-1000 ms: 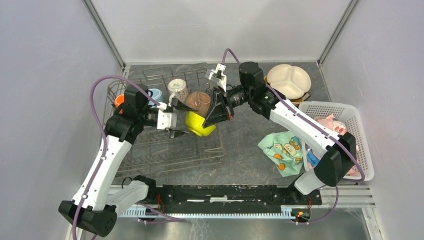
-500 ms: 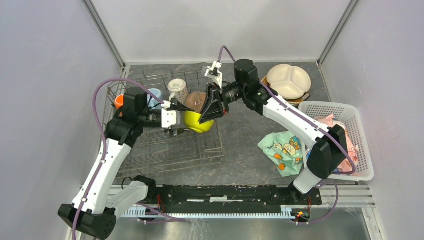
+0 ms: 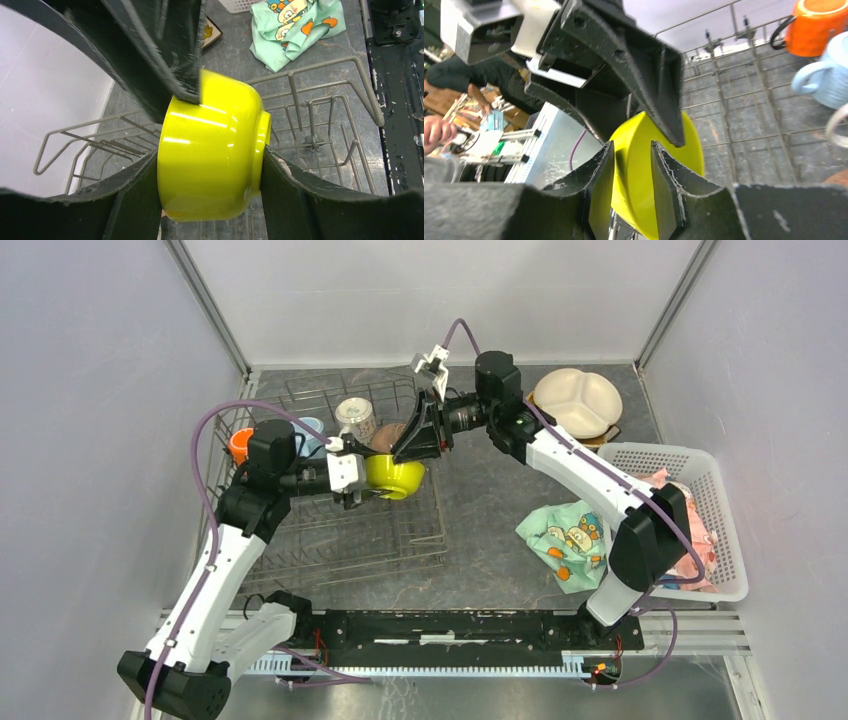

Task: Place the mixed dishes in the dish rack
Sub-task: Turn the bowl upside down on the dish rack.

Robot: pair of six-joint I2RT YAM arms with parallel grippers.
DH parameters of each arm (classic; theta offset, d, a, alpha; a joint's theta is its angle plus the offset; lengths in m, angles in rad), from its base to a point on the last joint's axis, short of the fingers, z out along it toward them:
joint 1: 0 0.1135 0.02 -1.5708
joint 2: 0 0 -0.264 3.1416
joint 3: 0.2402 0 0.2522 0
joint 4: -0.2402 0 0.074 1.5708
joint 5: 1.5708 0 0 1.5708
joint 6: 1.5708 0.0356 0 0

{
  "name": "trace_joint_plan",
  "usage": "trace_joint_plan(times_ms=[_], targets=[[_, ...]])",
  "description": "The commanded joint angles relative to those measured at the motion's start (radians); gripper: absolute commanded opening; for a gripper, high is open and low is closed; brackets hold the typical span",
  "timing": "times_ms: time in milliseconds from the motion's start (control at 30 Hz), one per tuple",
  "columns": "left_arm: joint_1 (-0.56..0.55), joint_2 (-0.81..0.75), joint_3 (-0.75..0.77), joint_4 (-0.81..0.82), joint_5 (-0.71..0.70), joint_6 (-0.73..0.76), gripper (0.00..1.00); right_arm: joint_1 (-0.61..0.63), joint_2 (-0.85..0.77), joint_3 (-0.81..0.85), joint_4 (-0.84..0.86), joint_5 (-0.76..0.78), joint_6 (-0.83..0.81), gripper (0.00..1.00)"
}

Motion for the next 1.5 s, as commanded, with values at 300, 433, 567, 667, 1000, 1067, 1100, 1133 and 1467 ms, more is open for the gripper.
trace_joint_plan(times_ms=[300,433,567,667,1000,1067,1100,1133,1467], targets=[[-0.003,-0.022,-0.123,0.272,-0.124,-0.219,0.02,-0.093,0.027,-0.012,0.352,0.125,0.252,0.52],[-0.003,-0.03,-0.153,0.344,-0.19,-0.311,0.02,-0.127,0.006,-0.005,0.369,0.206,0.294,0.6],[-0.003,-0.054,-0.18,0.42,-0.3,-0.444,0.02,-0.164,-0.043,-0.062,0.423,0.264,0.374,0.75],[-0.003,-0.072,-0.183,0.463,-0.421,-0.607,0.02,-0.183,-0.092,-0.103,0.413,0.298,0.366,0.98],[-0.003,0.037,-0.039,0.339,-0.675,-1.102,0.02,-0.19,-0.291,-0.194,0.021,0.552,0.035,0.98],[-0.003,0.037,-0.052,0.355,-0.677,-1.186,0.02,-0.19,-0.34,-0.251,0.02,0.593,0.026,0.98],[-0.003,0.032,-0.063,0.367,-0.686,-1.225,0.02,-0.19,-0.361,-0.274,0.018,0.609,0.024,0.98],[-0.003,0.024,-0.078,0.38,-0.701,-1.273,0.02,-0.19,-0.385,-0.292,0.017,0.621,0.02,0.98],[-0.003,0.089,-0.128,0.301,-0.785,-1.473,0.02,-0.191,-0.555,-0.399,-0.06,0.723,-0.075,0.98]])
